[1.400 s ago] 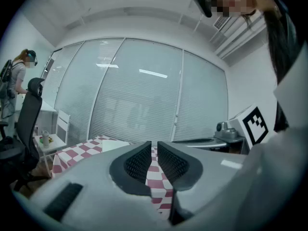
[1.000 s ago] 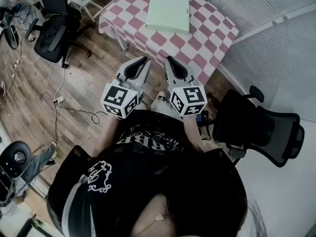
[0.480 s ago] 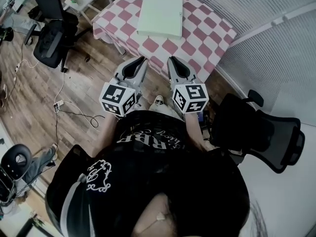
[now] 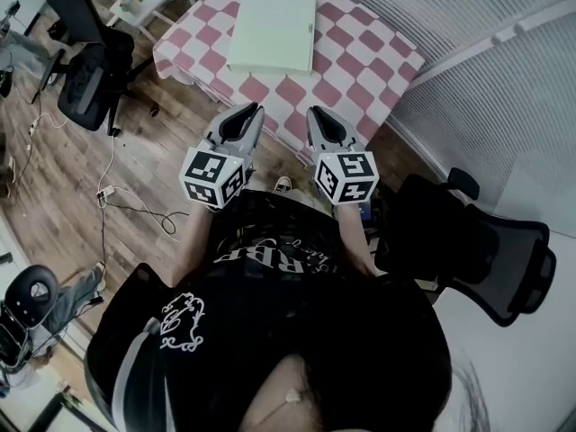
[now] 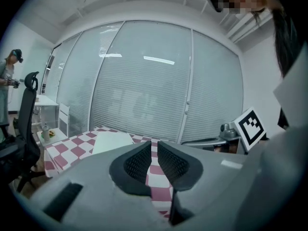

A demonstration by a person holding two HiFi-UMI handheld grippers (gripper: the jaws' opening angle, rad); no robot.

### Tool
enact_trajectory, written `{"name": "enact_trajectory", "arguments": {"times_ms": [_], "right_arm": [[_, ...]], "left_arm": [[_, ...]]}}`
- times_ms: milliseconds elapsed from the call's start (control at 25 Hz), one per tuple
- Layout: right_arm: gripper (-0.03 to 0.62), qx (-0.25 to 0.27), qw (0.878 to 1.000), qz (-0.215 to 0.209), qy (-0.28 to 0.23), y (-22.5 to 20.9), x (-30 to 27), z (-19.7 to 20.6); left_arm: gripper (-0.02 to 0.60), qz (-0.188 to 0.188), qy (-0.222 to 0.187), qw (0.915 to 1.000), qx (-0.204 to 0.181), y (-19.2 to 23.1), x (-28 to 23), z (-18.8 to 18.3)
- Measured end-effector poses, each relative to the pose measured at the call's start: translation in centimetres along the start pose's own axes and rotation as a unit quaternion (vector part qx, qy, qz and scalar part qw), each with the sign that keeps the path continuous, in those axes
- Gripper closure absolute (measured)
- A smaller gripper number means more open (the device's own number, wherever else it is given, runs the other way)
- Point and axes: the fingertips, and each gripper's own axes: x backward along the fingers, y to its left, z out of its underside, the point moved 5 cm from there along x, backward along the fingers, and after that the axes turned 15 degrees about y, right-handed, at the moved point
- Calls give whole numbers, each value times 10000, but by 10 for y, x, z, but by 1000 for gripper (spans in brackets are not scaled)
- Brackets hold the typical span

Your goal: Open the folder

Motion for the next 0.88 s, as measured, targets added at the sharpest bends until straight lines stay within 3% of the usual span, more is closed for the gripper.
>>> {"name": "enact_trajectory", "arguments": {"times_ms": [480, 880], "right_arm": [[562, -509, 9984, 50, 226, -29, -32, 10], [562, -995, 9925, 639, 321, -69, -82, -11]], "left_arm": [[531, 2, 345, 9993, -148, 26, -35, -9], [528, 910, 856, 9878, -927, 66, -109, -29]]}}
